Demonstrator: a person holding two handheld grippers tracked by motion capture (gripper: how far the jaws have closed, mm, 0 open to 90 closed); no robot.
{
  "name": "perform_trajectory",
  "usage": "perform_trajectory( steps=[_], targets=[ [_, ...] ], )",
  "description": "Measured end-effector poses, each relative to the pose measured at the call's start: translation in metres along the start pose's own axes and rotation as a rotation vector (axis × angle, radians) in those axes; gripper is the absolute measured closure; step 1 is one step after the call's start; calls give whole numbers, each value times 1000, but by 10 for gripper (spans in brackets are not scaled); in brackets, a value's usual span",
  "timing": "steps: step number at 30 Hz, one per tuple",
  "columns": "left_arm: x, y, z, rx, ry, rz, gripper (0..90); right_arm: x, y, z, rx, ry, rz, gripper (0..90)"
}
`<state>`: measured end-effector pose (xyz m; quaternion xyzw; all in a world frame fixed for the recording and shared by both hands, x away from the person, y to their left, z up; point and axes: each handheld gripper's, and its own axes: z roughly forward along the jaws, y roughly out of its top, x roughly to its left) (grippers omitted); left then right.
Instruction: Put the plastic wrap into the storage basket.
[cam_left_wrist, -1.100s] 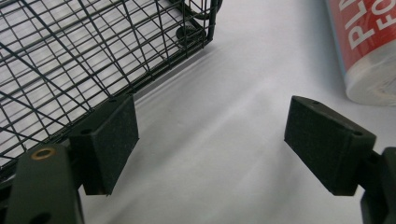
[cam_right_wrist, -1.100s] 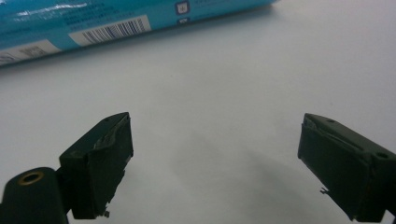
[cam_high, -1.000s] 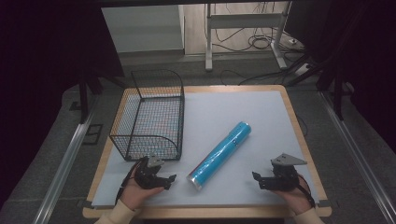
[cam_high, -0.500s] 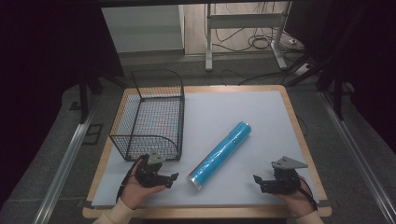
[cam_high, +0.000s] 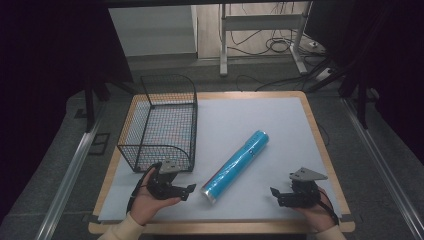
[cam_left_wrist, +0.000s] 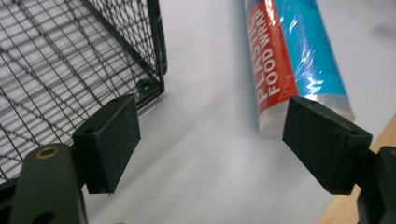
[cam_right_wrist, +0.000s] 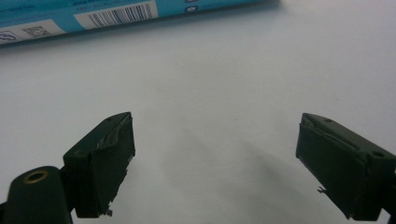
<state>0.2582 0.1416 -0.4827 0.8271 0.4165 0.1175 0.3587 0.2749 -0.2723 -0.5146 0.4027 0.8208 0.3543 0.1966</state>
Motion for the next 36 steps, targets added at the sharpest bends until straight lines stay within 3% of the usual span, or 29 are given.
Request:
perform_trajectory(
  steps=[15, 36],
  targets=[
    [-10, 17, 1, 12, -17, 46, 187, 0, 0, -1, 10, -7, -10, 124],
    [-23, 45, 15, 28, -32, 96, 176, 1, 0, -2, 14, -5, -20, 124]
  ],
)
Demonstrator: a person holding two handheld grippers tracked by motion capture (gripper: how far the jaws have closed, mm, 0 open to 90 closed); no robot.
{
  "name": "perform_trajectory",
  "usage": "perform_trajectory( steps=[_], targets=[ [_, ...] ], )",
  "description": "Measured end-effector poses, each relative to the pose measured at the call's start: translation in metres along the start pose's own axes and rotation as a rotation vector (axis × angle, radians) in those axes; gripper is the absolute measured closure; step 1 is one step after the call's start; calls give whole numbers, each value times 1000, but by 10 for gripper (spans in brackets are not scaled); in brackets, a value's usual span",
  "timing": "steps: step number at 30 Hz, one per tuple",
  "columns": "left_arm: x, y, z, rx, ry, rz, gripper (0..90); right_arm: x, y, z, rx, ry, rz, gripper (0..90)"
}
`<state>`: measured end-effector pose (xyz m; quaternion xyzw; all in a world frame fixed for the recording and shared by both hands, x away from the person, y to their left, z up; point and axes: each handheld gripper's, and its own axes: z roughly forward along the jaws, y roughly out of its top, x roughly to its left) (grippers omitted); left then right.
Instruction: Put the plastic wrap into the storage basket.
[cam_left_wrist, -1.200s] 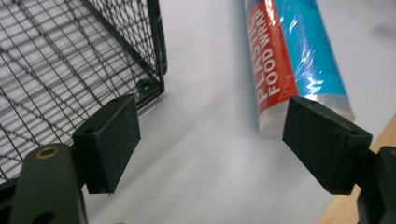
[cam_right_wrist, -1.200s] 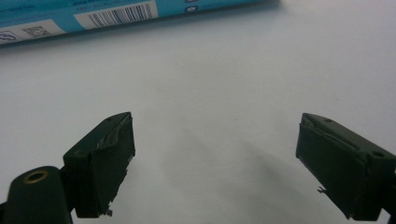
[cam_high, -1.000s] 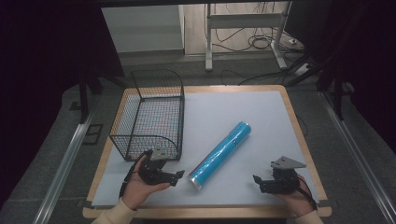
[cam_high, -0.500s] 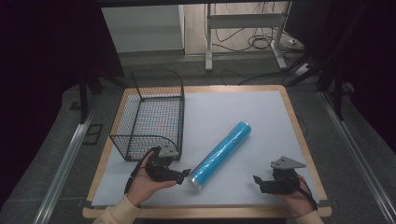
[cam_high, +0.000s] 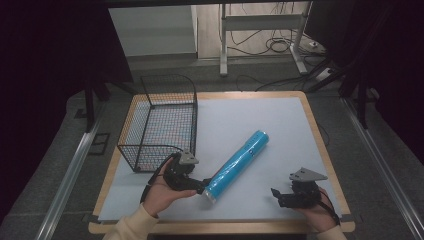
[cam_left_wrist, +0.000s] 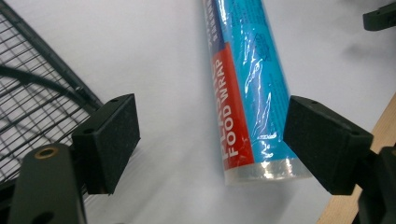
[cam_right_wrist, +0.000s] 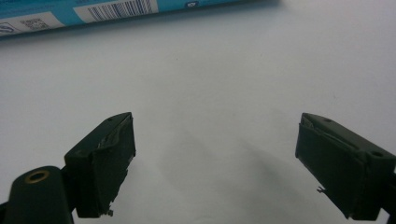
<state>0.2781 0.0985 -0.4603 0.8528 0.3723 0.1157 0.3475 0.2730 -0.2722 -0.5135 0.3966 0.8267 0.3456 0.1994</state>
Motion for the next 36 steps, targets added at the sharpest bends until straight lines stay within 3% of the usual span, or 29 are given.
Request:
perform_trajectory(
  steps=[9, 13, 23, 36],
  targets=[
    [-3, 8, 7, 16, -5, 12, 165, 0, 0, -1, 2, -3, -5, 124],
    [-6, 12, 12, 25, -26, 20, 161, 0, 0, 0, 10, -5, -1, 125],
    [-11, 20, 15, 16, -39, 24, 159, 0, 1, -2, 7, -6, 2, 125],
    [-21, 48, 31, 41, -41, 55, 152, -1, 1, -4, -4, 0, 7, 125]
  ],
)
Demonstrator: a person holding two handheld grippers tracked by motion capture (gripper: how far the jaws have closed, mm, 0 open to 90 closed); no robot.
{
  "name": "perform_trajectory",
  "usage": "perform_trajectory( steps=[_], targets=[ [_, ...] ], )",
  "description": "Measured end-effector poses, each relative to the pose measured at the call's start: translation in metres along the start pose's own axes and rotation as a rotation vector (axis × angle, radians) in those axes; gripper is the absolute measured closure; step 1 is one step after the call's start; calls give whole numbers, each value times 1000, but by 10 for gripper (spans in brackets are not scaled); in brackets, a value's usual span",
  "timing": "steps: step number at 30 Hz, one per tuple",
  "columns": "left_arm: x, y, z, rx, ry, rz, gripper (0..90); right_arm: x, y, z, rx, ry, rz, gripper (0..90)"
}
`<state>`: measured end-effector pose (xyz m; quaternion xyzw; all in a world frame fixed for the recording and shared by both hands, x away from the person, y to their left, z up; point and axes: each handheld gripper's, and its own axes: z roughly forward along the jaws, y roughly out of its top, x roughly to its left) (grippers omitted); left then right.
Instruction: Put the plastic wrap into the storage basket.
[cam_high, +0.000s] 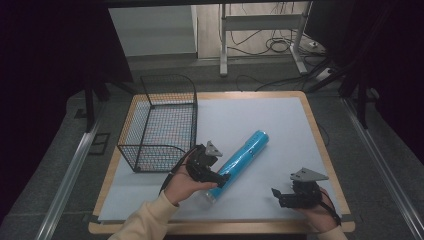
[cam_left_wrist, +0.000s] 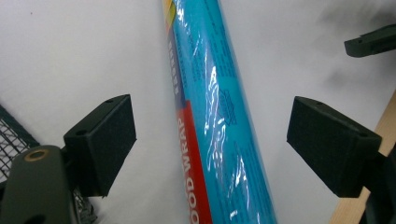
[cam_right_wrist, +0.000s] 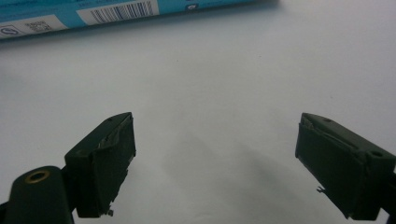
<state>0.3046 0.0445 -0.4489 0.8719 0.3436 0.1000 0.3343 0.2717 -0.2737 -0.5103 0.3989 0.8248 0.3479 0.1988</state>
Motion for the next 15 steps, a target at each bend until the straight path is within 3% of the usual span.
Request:
perform_trajectory(
  steps=[15],
  targets=[
    [0, 23, 13, 47, 13, -3, 145, 0, 0, -1, -6, -1, 8, 126]
  ],
)
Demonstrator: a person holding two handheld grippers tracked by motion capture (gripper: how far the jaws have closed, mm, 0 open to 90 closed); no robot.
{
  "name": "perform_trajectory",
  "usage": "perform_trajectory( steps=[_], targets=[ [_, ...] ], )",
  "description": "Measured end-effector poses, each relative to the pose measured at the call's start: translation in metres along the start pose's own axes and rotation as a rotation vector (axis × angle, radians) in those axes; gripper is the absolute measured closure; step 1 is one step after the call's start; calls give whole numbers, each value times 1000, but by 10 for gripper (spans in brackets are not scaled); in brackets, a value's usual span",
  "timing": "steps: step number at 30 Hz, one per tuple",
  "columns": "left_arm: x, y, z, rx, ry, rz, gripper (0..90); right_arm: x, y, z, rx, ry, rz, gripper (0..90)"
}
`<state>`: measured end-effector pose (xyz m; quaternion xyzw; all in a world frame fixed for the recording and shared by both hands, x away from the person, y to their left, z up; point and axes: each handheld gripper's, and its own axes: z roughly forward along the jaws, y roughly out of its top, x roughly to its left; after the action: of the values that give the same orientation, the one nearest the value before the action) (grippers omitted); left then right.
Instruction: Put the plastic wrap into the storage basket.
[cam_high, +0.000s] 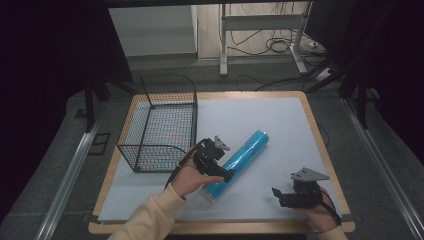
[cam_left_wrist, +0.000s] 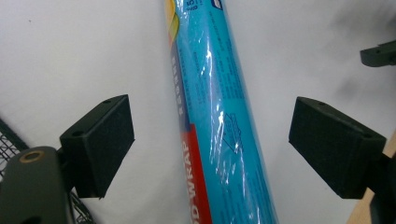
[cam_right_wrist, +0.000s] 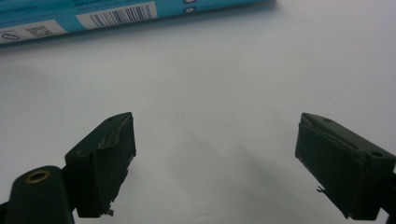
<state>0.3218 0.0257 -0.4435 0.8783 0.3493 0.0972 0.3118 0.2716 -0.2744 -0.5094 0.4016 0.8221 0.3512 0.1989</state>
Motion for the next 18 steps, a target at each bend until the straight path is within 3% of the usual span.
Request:
perform_trajectory(
  steps=[2, 9, 18],
  targets=[
    [0, 4, 2, 9, -9, -4, 148, 0, 0, 0, -2, -2, 0, 127],
    [-8, 21, 14, 41, 17, 18, 145, -1, 0, -1, -1, 2, 3, 126],
    [-10, 38, 40, 149, 31, 35, 146, -1, 0, -1, -3, -2, 15, 126]
  ],
)
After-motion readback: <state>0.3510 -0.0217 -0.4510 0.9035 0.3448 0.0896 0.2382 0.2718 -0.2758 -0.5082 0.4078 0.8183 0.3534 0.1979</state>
